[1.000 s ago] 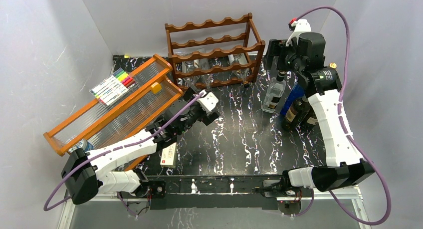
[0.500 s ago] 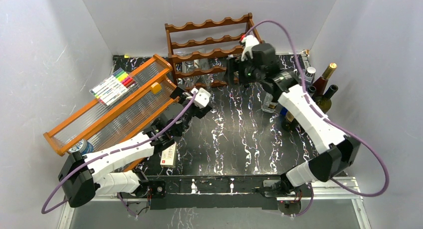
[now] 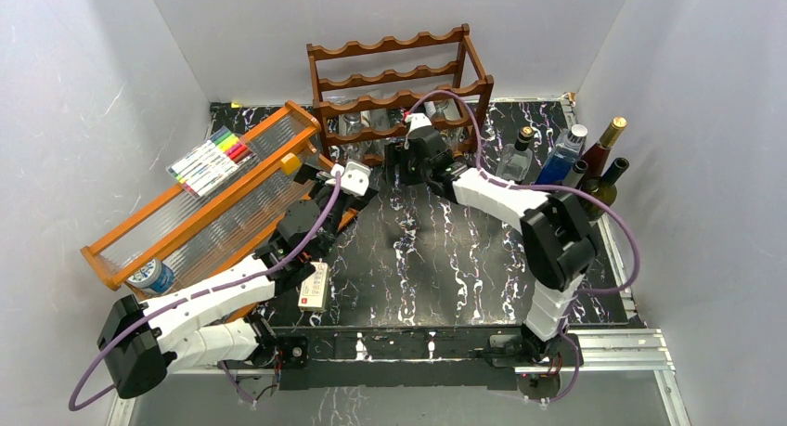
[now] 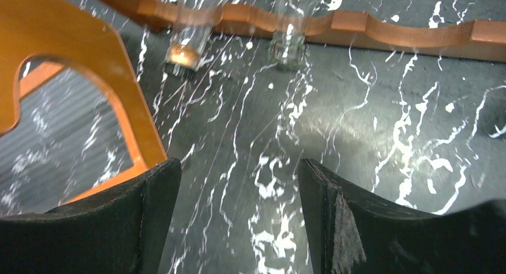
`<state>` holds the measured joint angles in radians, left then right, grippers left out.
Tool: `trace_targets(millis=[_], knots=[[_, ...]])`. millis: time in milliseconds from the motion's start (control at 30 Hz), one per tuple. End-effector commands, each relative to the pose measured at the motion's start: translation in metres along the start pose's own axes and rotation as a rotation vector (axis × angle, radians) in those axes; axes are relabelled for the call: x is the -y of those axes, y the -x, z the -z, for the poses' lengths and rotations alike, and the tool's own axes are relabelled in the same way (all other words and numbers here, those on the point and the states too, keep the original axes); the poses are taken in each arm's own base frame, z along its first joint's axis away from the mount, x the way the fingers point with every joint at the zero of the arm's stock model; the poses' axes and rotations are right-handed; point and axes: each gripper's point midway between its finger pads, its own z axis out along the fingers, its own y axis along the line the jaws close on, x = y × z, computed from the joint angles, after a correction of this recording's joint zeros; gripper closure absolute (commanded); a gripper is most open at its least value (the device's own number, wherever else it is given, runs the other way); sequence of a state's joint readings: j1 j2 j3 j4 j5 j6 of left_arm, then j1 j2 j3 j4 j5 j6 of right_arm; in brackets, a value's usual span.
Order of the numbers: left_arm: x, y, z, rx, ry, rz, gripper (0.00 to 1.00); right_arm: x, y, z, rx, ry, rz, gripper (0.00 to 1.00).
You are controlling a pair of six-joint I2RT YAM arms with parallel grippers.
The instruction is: Take the wine bottle off the wine rack
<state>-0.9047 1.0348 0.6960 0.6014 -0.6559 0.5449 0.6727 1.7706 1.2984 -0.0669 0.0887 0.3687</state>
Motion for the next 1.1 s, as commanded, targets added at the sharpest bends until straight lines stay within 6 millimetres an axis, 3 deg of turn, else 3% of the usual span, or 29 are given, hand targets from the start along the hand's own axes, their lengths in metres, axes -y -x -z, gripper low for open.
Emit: trace_targets(millis=[0, 233, 567, 1067], knots=[[-0.013, 0.006, -0.002, 0.022, 0.047, 0.035, 0.02, -0.004, 0.036, -0.030, 0.202, 0.015, -0.067, 0.19], [-0.019, 0.001, -0.007, 0.009, 0.038, 0.088, 0.02, 0.003, 0.029, -0.074, 0.239, 0.001, -0.146, 0.18], [-0.037, -0.004, -0.011, -0.002, 0.065, 0.154, 0.02, 0.024, 0.028, -0.110, 0.355, -0.015, -0.212, 0.20], [-0.028, -0.001, -0.011, 0.003, 0.009, 0.151, 0.02, 0.046, 0.027, -0.135, 0.392, -0.076, -0.257, 0.33]])
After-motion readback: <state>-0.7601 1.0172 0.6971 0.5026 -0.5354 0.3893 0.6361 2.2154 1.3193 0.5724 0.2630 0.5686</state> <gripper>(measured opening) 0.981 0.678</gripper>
